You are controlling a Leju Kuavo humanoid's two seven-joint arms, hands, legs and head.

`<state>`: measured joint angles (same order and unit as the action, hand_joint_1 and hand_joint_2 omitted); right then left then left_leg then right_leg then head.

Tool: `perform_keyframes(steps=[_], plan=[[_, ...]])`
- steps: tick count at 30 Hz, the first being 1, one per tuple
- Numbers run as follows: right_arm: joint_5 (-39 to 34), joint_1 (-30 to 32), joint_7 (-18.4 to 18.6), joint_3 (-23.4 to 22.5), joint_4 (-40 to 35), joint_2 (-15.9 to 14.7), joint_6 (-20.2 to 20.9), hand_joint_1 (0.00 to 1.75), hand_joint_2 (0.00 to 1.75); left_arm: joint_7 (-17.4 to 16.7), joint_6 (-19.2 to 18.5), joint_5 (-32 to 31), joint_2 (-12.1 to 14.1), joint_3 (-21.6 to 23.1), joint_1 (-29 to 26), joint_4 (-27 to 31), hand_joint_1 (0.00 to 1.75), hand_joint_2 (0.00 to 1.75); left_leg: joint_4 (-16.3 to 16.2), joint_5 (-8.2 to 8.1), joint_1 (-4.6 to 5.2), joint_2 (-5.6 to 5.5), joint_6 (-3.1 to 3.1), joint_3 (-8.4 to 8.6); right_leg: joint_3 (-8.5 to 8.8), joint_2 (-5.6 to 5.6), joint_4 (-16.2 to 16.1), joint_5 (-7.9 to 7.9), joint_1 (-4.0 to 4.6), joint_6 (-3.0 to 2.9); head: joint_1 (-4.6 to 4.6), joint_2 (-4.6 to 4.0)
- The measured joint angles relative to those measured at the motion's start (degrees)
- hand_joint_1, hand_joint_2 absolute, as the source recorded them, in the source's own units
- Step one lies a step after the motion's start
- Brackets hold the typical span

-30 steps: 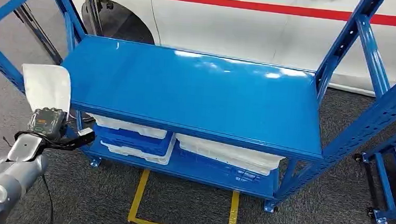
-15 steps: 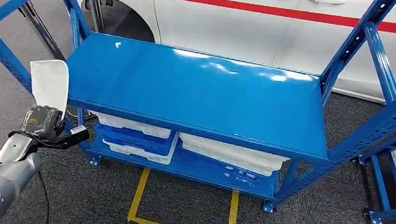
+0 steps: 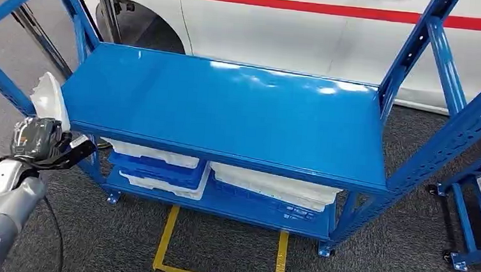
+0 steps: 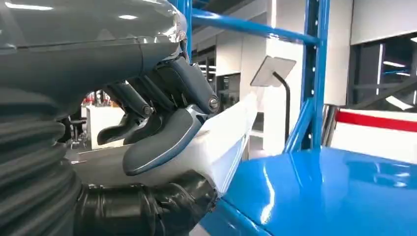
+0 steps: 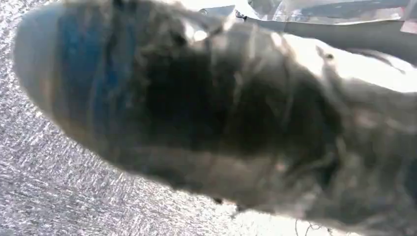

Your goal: Take the parts from the cabinet and place them on the table.

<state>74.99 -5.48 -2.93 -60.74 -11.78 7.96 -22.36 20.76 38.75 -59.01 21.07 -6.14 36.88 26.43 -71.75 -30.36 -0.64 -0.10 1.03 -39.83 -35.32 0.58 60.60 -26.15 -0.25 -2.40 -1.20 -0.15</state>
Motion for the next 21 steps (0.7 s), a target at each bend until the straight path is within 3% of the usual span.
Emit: perform_keyframes(steps=[2,3,4,6,7,8,9,11,12,13,14,15,17,19,21], plan=[[0.00,0.02,0.00,0.00,0.00,0.00,0.07,0.00,0.00,0.28,0.00,0.24,0.04,-0.28,0.28,0.39,1.75,1.75,10.09,5.02,0.06,0.04,-0.63,4.89,0.23,0.00,-0.01,-0.06,0.07,0.04,-0.02,0.00],[0.00,0.04,0.00,0.00,0.00,0.04,0.07,0.00,0.00,0.74,0.00,1.28,0.07,-0.48,0.49,0.61,1.75,1.75,12.18,4.33,0.38,0.06,-0.90,5.99,0.07,0.01,0.01,-0.06,0.24,0.13,-0.04,0.00],[0.02,-0.02,0.00,0.00,0.00,0.07,0.07,0.00,0.00,1.29,-0.02,2.37,0.15,-0.77,0.65,0.90,1.75,1.75,13.16,4.34,0.67,-0.06,-1.09,6.06,-0.24,0.07,0.09,0.07,0.27,0.40,0.04,0.00],[0.11,0.03,0.00,0.00,0.00,0.07,0.09,0.00,0.00,2.47,-1.33,5.50,0.64,-2.01,1.28,1.94,1.75,1.75,12.93,4.42,0.73,-0.05,-1.29,5.88,-0.31,0.09,-0.31,0.38,0.20,0.90,-0.02,0.00],[0.11,0.02,0.00,0.00,0.00,0.07,0.13,0.00,0.00,2.80,-2.21,6.74,0.98,-2.54,1.91,2.60,1.75,1.75,13.42,4.73,0.64,-0.05,-1.65,5.96,-0.20,0.10,-0.40,0.46,0.36,1.22,-0.02,0.00],[0.13,-0.01,-0.02,0.00,-0.02,0.07,0.13,0.00,0.00,2.95,-3.30,7.98,1.29,-3.16,2.72,3.59,1.75,1.75,14.05,5.20,-0.08,0.19,-2.12,6.30,-0.52,0.05,0.11,-0.06,0.42,1.55,-0.02,0.00],[0.13,0.04,-0.13,0.00,-0.02,0.07,0.15,0.00,0.00,3.08,-4.29,8.90,1.53,-3.52,3.95,4.48,1.75,1.75,14.23,5.29,0.00,0.14,-2.41,6.35,-1.10,-0.06,1.70,-1.29,0.43,1.82,-0.07,0.00],[0.24,0.10,-0.28,0.00,-0.02,0.07,0.20,0.00,0.00,2.86,-6.79,10.38,2.01,-4.35,6.31,6.75,1.75,1.75,14.16,5.27,0.07,0.21,-2.66,6.32,-5.31,-0.10,10.68,-5.97,0.16,2.13,-0.04,0.00],[0.26,0.11,-0.37,0.02,-0.02,0.07,0.22,0.00,0.00,2.71,-7.41,10.60,2.14,-4.44,7.25,7.60,1.75,1.75,14.12,5.24,0.14,0.23,-2.70,6.30,-7.28,-0.12,14.54,-7.28,0.04,2.27,-0.07,0.00],[0.28,0.11,-0.44,0.02,0.00,0.07,0.26,0.00,0.00,2.52,-7.69,10.91,2.12,-4.46,8.12,8.41,1.75,1.75,14.03,5.23,0.15,0.27,-2.70,6.29,-8.47,-0.14,16.79,-7.53,-0.02,2.34,-0.07,0.00],[0.28,0.12,-0.55,0.02,0.00,0.09,0.31,0.00,0.00,2.29,-7.96,11.06,2.12,-4.46,8.84,9.15,1.75,1.75,13.94,5.15,0.14,0.28,-2.66,6.31,-8.42,-0.18,16.45,-6.48,-0.12,2.43,-0.09,0.00],[0.28,0.11,-0.63,0.02,0.00,0.09,0.33,0.00,0.00,2.18,-8.09,11.41,2.08,-4.46,9.58,9.95,1.75,1.75,13.78,5.04,0.11,0.28,-2.61,6.31,-7.18,-0.26,13.61,-4.34,-0.26,2.47,-0.07,0.00],[0.37,0.08,-0.66,0.04,0.00,0.09,0.33,0.00,0.00,1.75,-8.15,11.94,1.84,-4.48,11.02,11.39,1.75,1.75,13.08,4.54,0.00,0.25,-2.22,6.31,-2.32,-0.28,3.82,0.63,-0.55,2.41,-0.07,0.00],[0.46,0.05,-0.66,0.04,0.00,0.18,0.31,0.00,0.00,1.35,-7.91,12.63,1.70,-4.50,11.92,12.59,1.75,1.75,12.10,4.06,0.51,0.11,-1.58,5.77,-0.88,-0.13,0.69,0.07,-0.41,1.99,0.07,0.00],[0.63,0.02,-0.66,0.04,-0.02,0.26,0.24,0.00,0.00,1.33,-7.54,13.29,1.31,-4.52,12.21,13.29,1.75,1.75,12.69,4.37,0.29,0.11,-1.01,5.85,-0.98,-0.13,0.78,0.11,-0.06,1.44,0.00,0.00]])
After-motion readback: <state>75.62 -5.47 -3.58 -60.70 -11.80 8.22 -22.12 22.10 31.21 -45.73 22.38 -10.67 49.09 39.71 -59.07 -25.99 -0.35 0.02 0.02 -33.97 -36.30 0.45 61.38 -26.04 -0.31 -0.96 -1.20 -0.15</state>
